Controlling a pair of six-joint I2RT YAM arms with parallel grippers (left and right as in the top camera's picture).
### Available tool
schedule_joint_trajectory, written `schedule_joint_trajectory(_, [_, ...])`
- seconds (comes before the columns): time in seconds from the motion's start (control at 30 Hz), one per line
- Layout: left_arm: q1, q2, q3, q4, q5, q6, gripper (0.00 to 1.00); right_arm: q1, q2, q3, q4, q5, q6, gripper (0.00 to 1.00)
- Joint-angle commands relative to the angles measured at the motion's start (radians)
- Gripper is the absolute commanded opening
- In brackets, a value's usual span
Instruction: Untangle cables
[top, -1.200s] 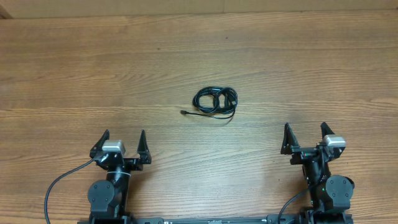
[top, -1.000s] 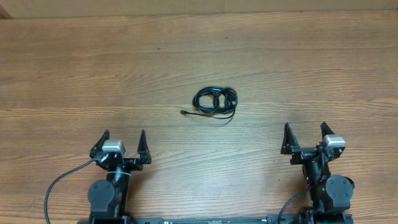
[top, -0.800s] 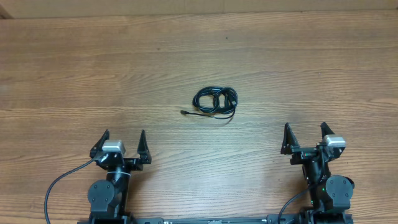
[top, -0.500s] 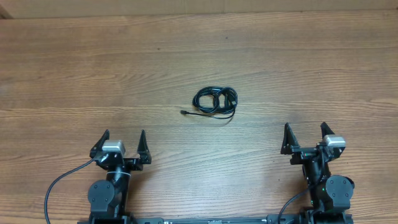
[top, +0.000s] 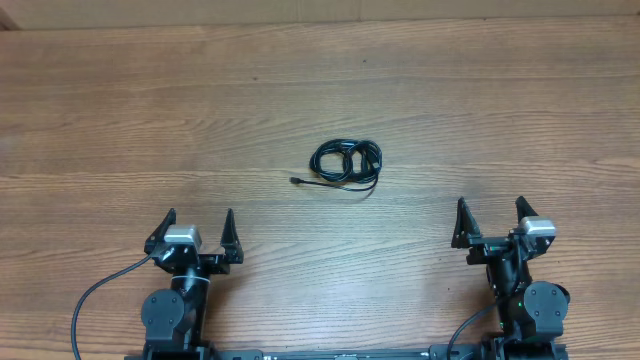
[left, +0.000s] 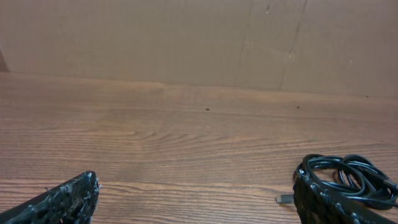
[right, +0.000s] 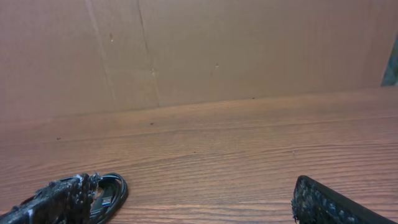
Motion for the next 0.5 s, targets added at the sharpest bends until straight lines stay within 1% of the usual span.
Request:
schedule_joint_trajectory(0.0, [0.006, -0.011, -0.004, -0.002, -0.003, -0.011, 1.00, 0.001, -0.010, -0.010, 0.006, 0.009, 0.004, 1.00])
schedule_joint_trajectory(0.47, [0.006, -0.011, -0.004, -0.002, -0.006, -0.003, 1.00, 0.001, -0.010, -0.010, 0.006, 0.009, 0.004, 1.00])
